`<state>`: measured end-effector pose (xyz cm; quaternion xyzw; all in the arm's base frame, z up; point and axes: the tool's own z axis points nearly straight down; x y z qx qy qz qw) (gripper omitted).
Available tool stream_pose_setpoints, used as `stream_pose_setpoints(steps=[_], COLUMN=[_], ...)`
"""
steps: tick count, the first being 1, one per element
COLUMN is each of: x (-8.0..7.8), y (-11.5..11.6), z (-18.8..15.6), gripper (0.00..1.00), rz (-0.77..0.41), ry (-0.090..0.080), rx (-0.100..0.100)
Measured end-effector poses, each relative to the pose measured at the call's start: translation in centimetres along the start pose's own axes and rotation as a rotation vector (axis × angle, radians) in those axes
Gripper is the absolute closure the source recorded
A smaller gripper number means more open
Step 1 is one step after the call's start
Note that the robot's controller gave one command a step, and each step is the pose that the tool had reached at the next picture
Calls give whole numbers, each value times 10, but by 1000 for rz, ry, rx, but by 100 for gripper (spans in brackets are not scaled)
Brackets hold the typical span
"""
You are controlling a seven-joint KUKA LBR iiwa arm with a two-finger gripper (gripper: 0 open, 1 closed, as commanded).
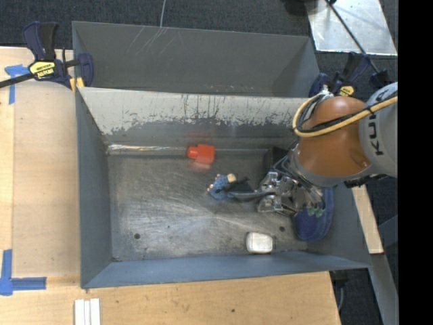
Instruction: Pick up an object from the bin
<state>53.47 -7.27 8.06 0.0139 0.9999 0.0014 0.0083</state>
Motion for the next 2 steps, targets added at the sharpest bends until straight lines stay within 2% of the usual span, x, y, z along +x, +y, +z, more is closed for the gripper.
stream_pose_setpoints(steps=[1, 2], x=[-4, -5], y=[-1, -1], z=[-65, -79], gripper=[100, 100], rz=[0, 1], ry=[6, 10], rx=[4, 4])
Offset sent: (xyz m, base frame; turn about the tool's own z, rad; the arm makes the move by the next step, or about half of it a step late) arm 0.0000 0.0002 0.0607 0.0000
